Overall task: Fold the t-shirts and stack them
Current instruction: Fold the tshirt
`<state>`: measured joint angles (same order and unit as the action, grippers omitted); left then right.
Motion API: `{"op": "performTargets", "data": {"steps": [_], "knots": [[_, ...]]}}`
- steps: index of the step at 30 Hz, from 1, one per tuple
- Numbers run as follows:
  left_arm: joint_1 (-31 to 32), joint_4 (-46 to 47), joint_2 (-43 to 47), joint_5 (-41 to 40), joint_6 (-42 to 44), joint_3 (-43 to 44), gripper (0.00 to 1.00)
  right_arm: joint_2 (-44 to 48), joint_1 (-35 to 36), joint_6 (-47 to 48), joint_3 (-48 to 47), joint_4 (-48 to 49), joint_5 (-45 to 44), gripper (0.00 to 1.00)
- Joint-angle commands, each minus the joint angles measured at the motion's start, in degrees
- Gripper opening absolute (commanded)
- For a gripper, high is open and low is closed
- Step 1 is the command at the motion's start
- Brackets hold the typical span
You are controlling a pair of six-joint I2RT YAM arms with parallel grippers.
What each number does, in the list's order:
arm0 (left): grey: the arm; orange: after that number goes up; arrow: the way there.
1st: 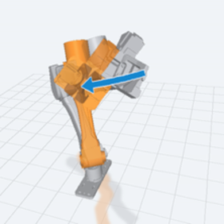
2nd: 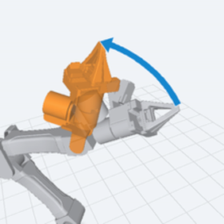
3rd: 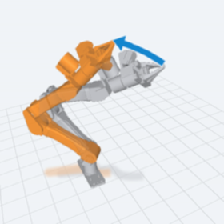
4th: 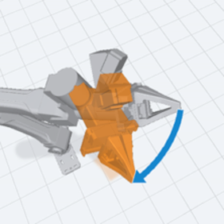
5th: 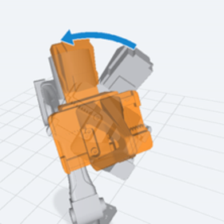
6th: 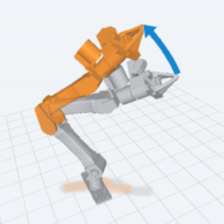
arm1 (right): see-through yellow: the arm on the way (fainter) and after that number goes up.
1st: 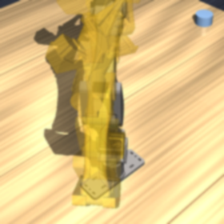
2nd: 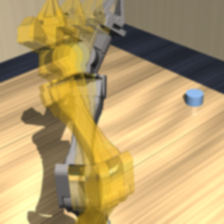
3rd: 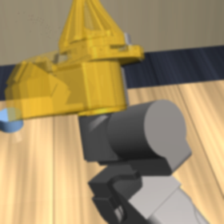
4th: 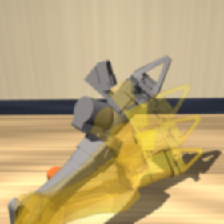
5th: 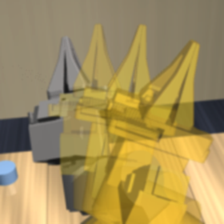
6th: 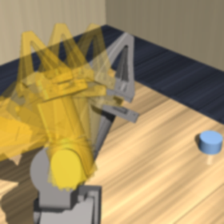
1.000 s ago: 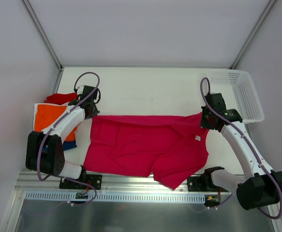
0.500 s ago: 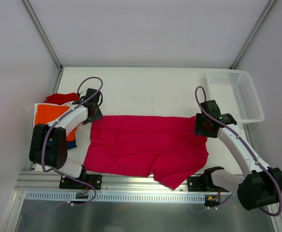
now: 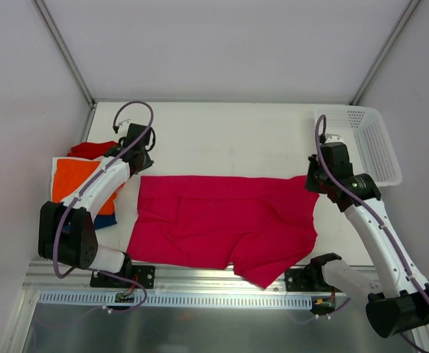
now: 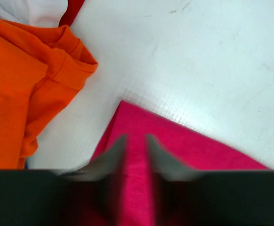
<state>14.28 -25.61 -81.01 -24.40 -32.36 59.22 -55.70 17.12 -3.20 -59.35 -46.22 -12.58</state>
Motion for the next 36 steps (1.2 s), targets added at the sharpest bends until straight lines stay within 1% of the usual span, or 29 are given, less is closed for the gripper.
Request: {"op": "performTargets", "data": {"steps": [1,2,5,6,8,9,12,13,16,27,31,36], "knots": [[0.5,-0.6,-3.5,1.5,0.5,2.1,0.08,-5.6,0.3,0.1,-1.4,2.1,1.2,0.01],[0.5,-0.6,-4.4,2.1,0.0,2.0,0.0,-9.1,0.3,0.0,-0.9,2.8,1.9,0.01],[0.5,-0.1,-7.0,4.6,-0.7,1.0,0.0,-14.5,0.2,-0.7,0.6,8.6,5.9,0.0],[0.4,0.2,-7.9,5.8,-0.7,0.5,0.0,-18.4,0.2,-0.8,0.7,9.6,8.1,0.0],[0.5,0.6,-8.6,6.8,-0.6,0.2,0.0,-22.5,0.2,-1.4,0.5,11.4,10.0,0.0],[0.5,1.0,-9.3,7.3,-0.5,0.1,0.0,-26.3,0.3,-1.5,0.0,12.9,11.5,0.0],[0.5,1.0,-10.7,9.2,-0.3,0.4,0.0,-32.9,0.3,-1.9,-1.9,14.2,12.0,0.0],[0.5,1.0,-10.9,10.2,-0.2,0.4,0.0,-34.4,0.3,-2.0,-2.4,14.3,13.8,0.0],[0.5,1.0,-12.5,11.3,0.0,0.8,0.0,-39.1,0.3,-2.2,-4.4,14.5,14.6,0.0],[0.5,0.9,-20.2,13.9,0.5,3.6,0.0,-50.0,0.2,-2.6,-9.2,13.9,14.7,0.0],[0.5,1.0,-23.4,14.8,0.5,6.4,0.0,-52.7,0.2,-2.6,-12.8,12.2,14.4,0.01],[0.3,0.4,-27.3,15.7,0.5,11.3,0.0,-57.6,-0.1,-1.6,-20.4,8.6,14.4,0.01]]}}
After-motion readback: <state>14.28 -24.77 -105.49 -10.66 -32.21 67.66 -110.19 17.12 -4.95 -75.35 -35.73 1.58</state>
